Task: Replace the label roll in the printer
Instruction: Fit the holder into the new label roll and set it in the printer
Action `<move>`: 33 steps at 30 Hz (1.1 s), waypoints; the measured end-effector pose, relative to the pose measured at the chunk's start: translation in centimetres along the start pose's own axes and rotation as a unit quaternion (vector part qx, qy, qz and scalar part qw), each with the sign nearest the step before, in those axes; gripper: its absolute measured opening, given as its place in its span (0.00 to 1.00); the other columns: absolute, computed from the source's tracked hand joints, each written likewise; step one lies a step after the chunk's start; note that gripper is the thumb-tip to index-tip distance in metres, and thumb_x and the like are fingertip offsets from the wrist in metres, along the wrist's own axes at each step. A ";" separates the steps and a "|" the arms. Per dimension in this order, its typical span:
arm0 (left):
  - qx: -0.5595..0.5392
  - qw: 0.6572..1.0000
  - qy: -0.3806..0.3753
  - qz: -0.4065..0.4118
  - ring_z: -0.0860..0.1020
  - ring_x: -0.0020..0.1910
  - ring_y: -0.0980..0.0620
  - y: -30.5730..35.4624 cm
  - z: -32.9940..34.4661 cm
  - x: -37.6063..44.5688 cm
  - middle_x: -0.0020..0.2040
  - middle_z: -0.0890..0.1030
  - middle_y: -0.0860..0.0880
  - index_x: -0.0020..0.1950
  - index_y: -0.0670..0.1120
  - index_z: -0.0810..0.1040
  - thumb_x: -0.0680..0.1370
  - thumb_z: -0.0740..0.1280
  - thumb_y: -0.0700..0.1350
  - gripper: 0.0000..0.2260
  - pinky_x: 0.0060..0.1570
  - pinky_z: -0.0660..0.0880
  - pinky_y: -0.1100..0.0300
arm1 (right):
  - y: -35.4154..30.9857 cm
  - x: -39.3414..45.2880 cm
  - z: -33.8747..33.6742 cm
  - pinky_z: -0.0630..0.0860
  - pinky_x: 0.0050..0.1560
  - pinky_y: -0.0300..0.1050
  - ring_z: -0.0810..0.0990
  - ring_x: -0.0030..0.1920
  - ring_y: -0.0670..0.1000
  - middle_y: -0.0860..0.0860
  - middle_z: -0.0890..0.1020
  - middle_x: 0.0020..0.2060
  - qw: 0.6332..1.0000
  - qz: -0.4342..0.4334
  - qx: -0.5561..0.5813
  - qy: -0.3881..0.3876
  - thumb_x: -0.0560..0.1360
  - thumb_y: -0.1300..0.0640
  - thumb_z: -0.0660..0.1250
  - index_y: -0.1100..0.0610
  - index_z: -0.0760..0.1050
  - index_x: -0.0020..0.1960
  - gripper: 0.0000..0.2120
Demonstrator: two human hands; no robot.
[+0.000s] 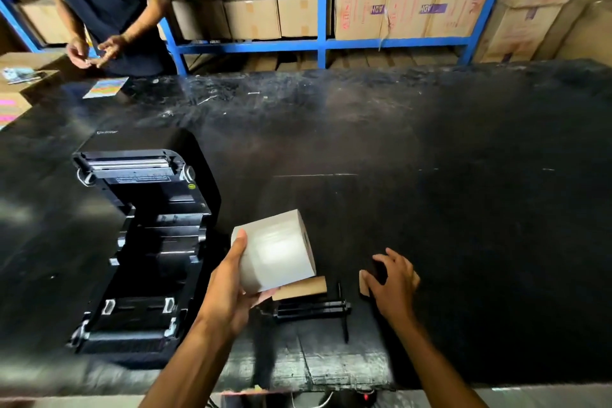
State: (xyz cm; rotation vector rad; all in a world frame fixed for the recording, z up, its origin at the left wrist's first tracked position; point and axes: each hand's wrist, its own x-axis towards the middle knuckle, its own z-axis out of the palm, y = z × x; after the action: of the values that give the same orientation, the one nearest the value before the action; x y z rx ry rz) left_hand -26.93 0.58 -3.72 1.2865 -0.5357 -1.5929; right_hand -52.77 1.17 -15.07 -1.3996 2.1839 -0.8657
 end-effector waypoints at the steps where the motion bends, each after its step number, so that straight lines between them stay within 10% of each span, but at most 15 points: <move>1: -0.003 1.000 0.004 -0.004 0.82 0.51 0.45 0.0 0.0 0.0 0.49 0.86 0.48 0.52 0.52 0.79 0.73 0.66 0.60 0.15 0.45 0.80 0.46 | -0.1 -0.1 -0.1 0.57 0.66 0.53 0.67 0.68 0.58 0.57 0.75 0.65 1.000 -0.008 -0.003 0.004 0.69 0.55 0.74 0.56 0.79 0.54 0.15; 6: -0.023 0.999 0.018 -0.017 0.81 0.52 0.44 -0.4 0.1 0.5 0.52 0.83 0.46 0.53 0.52 0.77 0.73 0.66 0.60 0.15 0.42 0.80 0.47 | -1.7 -2.6 -0.7 0.61 0.49 0.46 0.75 0.50 0.55 0.50 0.79 0.43 0.999 -0.053 -0.005 0.008 0.72 0.45 0.69 0.53 0.79 0.39 0.11; 10: -0.034 0.999 0.007 -0.019 0.82 0.47 0.46 -0.9 0.0 1.2 0.43 0.87 0.50 0.50 0.55 0.78 0.74 0.65 0.60 0.11 0.41 0.80 0.47 | -2.8 -4.9 0.2 0.68 0.51 0.48 0.76 0.51 0.55 0.55 0.82 0.53 0.990 -0.041 -0.109 -0.084 0.69 0.35 0.65 0.53 0.78 0.40 0.21; 17: -0.071 0.997 0.006 -0.025 0.80 0.54 0.44 -1.3 -0.9 1.7 0.54 0.82 0.47 0.60 0.56 0.75 0.72 0.65 0.63 0.20 0.40 0.81 0.46 | -4.3 -5.0 -1.3 0.79 0.45 0.50 0.82 0.43 0.53 0.54 0.83 0.42 0.990 0.024 0.078 -0.118 0.69 0.53 0.73 0.57 0.76 0.40 0.09; 22: -0.090 0.996 0.014 -0.025 0.78 0.57 0.42 -1.1 -1.3 2.0 0.58 0.80 0.45 0.61 0.55 0.75 0.69 0.65 0.66 0.25 0.40 0.80 0.48 | -5.3 -1.5 -6.8 0.71 0.31 0.26 0.79 0.32 0.40 0.45 0.80 0.32 0.982 0.027 0.186 0.005 0.70 0.58 0.74 0.53 0.75 0.39 0.07; 29: -0.120 0.992 0.007 -0.042 0.80 0.55 0.41 -1.2 -0.6 1.8 0.56 0.81 0.45 0.61 0.54 0.76 0.67 0.68 0.67 0.27 0.39 0.81 0.48 | -8.6 0.0 -8.9 0.80 0.39 0.46 0.84 0.39 0.51 0.50 0.83 0.36 0.925 0.054 0.376 0.035 0.72 0.55 0.71 0.52 0.77 0.43 0.03; 33: -0.113 0.993 0.004 -0.041 0.83 0.51 0.43 -1.2 0.1 1.7 0.53 0.84 0.46 0.57 0.55 0.78 0.63 0.71 0.66 0.27 0.42 0.81 0.45 | -9.4 -1.0 -7.9 0.80 0.37 0.39 0.84 0.37 0.49 0.52 0.84 0.36 0.925 0.025 0.379 0.005 0.73 0.58 0.70 0.56 0.77 0.46 0.03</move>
State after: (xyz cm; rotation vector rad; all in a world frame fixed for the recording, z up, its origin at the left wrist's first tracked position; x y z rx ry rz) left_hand -27.48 -0.41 -5.48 1.1565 -0.2904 -1.6637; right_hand -51.10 1.44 -2.92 -0.9352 1.5815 -1.4815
